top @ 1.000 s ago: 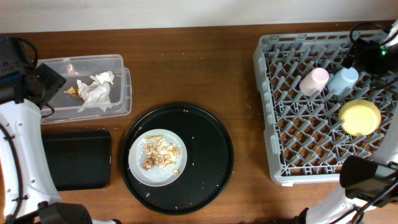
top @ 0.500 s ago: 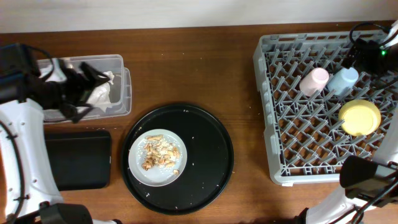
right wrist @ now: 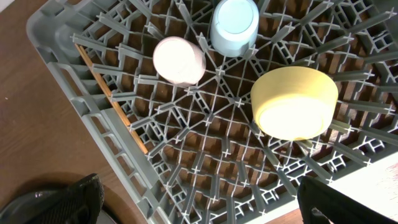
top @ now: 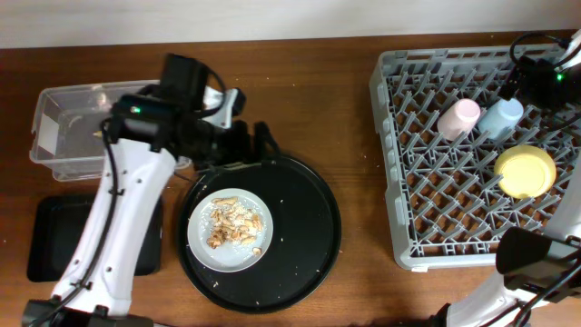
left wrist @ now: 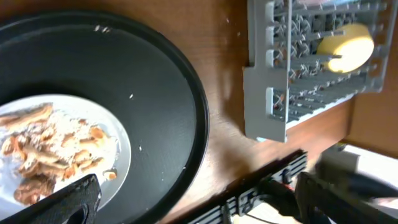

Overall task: Sort waste into correct bins and load items into the dishwasher rack
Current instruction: 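Reach the left gripper to the white plate on the round tray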

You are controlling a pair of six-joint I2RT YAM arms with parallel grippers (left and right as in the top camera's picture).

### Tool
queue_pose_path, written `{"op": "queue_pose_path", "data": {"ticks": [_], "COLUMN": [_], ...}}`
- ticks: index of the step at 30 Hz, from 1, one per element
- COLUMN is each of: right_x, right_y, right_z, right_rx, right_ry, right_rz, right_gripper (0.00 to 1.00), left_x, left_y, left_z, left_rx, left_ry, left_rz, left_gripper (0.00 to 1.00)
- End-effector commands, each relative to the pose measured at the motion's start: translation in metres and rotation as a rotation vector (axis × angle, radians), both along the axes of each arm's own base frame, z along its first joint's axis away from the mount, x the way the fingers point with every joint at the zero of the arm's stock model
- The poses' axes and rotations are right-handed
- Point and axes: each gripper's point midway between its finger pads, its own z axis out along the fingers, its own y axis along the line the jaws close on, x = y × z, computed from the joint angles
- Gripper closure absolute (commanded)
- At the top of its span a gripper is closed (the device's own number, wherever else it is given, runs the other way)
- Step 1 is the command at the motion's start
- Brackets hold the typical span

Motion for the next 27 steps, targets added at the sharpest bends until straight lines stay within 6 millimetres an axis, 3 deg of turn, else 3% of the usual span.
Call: {"op": "queue_pose_path", "data": {"ticks": [1, 10, 18, 23, 27], "right_x": [-0.002, -0.002, -0.002, -0.002, -0.002], "right_y": [-0.003, -0.003, -0.003, -0.003, -0.003], "right_z": [0.001, 0.001, 0.001, 0.001, 0.001], "right_rx": [-0.013, -0.012, -0.012, -0.013, -0.013], "right_ry": [0.004, 0.004, 0.004, 0.004, 0.004], "right_rz": [-0.013, -0.014, -0.014, -0.013, -0.013], "right_gripper": [0.02, 0.02, 0.02, 0.02, 0.02], "left_x": [-0.002, -0.02, -0.054, -0.071, -0.069], "left_y": [-0.009, -0.018, -0.054, -0.094, -0.082], "left_z": [0.004, -0.002, -0.013, -0.014, -0.036], "left_rx": [0.036, 0.05, 0.171, 0.173, 0.369], "left_ry": [-0.06, -0.017, -0.084, -0.152, -0.097], "left_rz": [-0.049, -0.104, -0.34, -0.461, -0.286], "left_gripper": [0.01, 0.01, 0.01, 0.01, 0.01]}}
